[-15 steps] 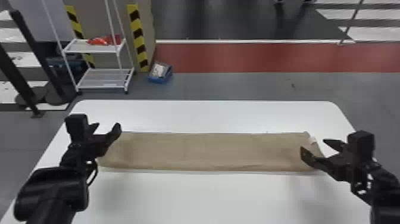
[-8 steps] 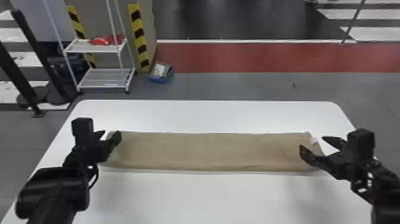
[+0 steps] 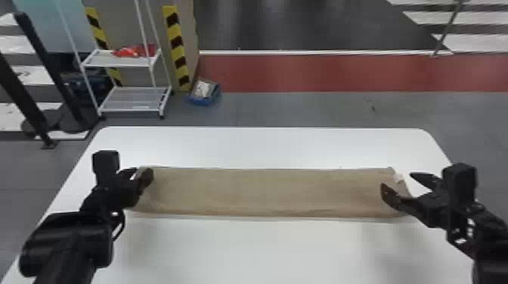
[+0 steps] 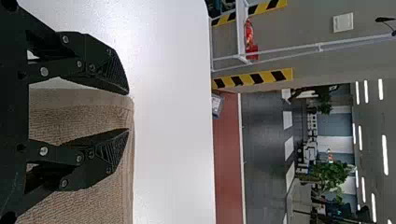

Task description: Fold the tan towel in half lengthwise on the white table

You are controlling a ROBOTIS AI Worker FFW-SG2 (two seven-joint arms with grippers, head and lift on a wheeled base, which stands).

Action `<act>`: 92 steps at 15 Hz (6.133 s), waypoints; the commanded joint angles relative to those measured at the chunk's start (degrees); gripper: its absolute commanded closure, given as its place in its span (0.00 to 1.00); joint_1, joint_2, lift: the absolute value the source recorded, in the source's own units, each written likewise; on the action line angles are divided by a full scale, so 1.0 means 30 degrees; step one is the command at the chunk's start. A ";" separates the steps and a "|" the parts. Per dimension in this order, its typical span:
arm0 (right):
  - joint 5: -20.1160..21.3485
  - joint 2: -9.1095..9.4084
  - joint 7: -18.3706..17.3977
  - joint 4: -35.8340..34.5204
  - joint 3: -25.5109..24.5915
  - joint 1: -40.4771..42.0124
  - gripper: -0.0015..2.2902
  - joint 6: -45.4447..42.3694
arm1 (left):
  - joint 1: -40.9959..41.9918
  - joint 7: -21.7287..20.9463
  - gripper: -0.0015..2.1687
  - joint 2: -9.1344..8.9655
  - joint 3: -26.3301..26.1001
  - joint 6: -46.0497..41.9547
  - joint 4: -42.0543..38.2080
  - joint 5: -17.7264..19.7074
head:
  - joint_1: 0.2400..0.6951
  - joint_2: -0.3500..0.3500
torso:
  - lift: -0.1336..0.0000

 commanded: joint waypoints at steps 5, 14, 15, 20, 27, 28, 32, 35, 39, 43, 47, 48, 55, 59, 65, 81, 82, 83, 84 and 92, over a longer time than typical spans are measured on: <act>0.0088 -0.0001 0.0000 0.0000 0.0066 -0.0229 0.10 0.0071 | -0.0078 -0.0146 0.34 0.0032 -0.0014 0.0538 0.0000 -0.0055 | 1.00 0.52 | 0.57; 0.0235 -0.0030 -0.0088 0.0264 0.0066 -0.0493 0.10 -0.0105 | 0.0098 -0.0058 0.77 -0.0056 0.0016 0.0479 -0.0352 0.0296 | 1.00 0.52 | 0.57; 0.0264 -0.0030 -0.0088 0.0322 0.0066 -0.0551 0.10 -0.0105 | 0.0098 0.0059 0.74 -0.0056 -0.0014 0.0362 -0.0410 0.0296 | 1.00 0.52 | 0.57; 0.0264 -0.0001 -0.0058 0.0322 0.0066 -0.0551 0.10 -0.0163 | -0.0254 0.0294 0.08 0.0002 -0.0336 -0.0224 0.0146 -0.0290 | 1.00 0.52 | 0.57; 0.0235 0.0028 -0.0058 0.0322 0.0242 -0.0522 0.10 -0.0456 | -0.0898 0.0294 0.19 0.0266 -0.0424 -0.0165 0.1406 -0.0876 | 1.00 0.52 | 0.57; 0.0235 0.0028 -0.0058 0.0322 0.0242 -0.0522 0.10 -0.0574 | -0.0986 0.0294 0.19 0.0325 -0.0424 -0.0165 0.1582 -0.0846 | 1.00 0.52 | 0.57; 0.0235 -0.0030 -0.0058 0.0322 0.0300 -0.0522 0.10 -0.0808 | -0.1133 0.0206 0.28 0.0412 -0.0306 -0.0165 0.1845 -0.0436 | 1.00 0.54 | 0.57; 0.0235 -0.0060 -0.0058 0.0352 0.0330 -0.0522 0.10 -0.0808 | -0.1162 0.0030 0.38 0.0412 -0.0277 -0.0165 0.1845 -0.0290 | 1.00 0.55 | 0.57; 0.0264 -0.0060 -0.0058 0.0352 0.0330 -0.0522 0.10 -0.0808 | -0.1162 -0.0146 0.45 0.0412 -0.0277 -0.0106 0.1845 -0.0290 | 1.00 0.54 | 0.57; 0.0235 -0.0060 -0.0117 0.0352 0.0505 -0.0551 0.10 -0.0808 | -0.1162 -0.0351 0.62 0.0442 -0.0248 0.0011 0.1816 -0.0173 | 1.00 0.54 | 0.57; 0.0762 -0.0060 -0.0410 0.1465 0.0828 -0.1489 0.10 -0.0808 | 0.0508 -0.0380 0.67 0.0325 -0.0072 0.0479 -0.1055 0.0941 | 1.00 0.55 | 0.57; 0.0967 -0.0060 -0.0586 0.1641 0.0916 -0.1606 0.10 -0.0808 | 0.1035 -0.0380 0.67 0.0295 -0.0043 0.1065 -0.2139 0.1029 | 1.00 0.55 | 0.57; 0.1993 -0.0001 -0.5625 0.5391 0.3171 -0.3920 0.10 -0.0163 | 0.1504 -0.0380 0.67 0.0207 -0.0160 0.1300 -0.3428 0.1615 | 1.00 0.53 | 0.57; 0.1905 0.0057 -0.7881 0.6445 0.3904 -0.4623 0.14 0.2005 | 0.1534 -0.0409 0.67 0.0207 -0.0219 0.1241 -0.3311 0.1585 | 1.00 0.51 | 0.57; 0.1729 0.0028 -0.8760 0.6650 0.3933 -0.4887 0.14 0.3001 | 0.1270 -0.0527 0.67 0.0266 -0.0248 0.0772 -0.2813 0.1556 | 1.00 0.48 | 0.57; -0.2109 -0.0206 -0.5801 0.7207 0.1414 -0.5473 0.22 0.3352 | 0.0860 -0.0527 0.67 0.0383 -0.0336 0.0479 -0.2022 0.1380 | 1.00 0.46 | 0.57; -0.2050 -0.0206 -0.5771 0.7207 0.1414 -0.5473 0.22 0.3352 | 0.0860 -0.0527 0.67 0.0383 -0.0336 0.0479 -0.2022 0.1380 | 1.00 0.46 | 0.57; -0.2021 -0.0206 -0.5771 0.7207 0.1414 -0.5473 0.22 0.3352 | 0.0860 -0.0497 0.67 0.0383 -0.0336 0.0479 -0.2022 0.1380 | 1.00 0.46 | 0.58; -0.2021 -0.0206 -0.5771 0.7207 0.1472 -0.5473 0.22 0.3352 | 0.0860 -0.0527 0.67 0.0383 -0.0336 0.0479 -0.2022 0.1351 | 1.00 0.46 | 0.58; -0.2021 -0.0206 -0.5332 0.6973 0.1589 -0.5473 0.36 0.3587 | 0.0860 -0.0527 0.67 0.0383 -0.0365 0.0538 -0.2051 0.1351 | 1.00 0.47 | 0.58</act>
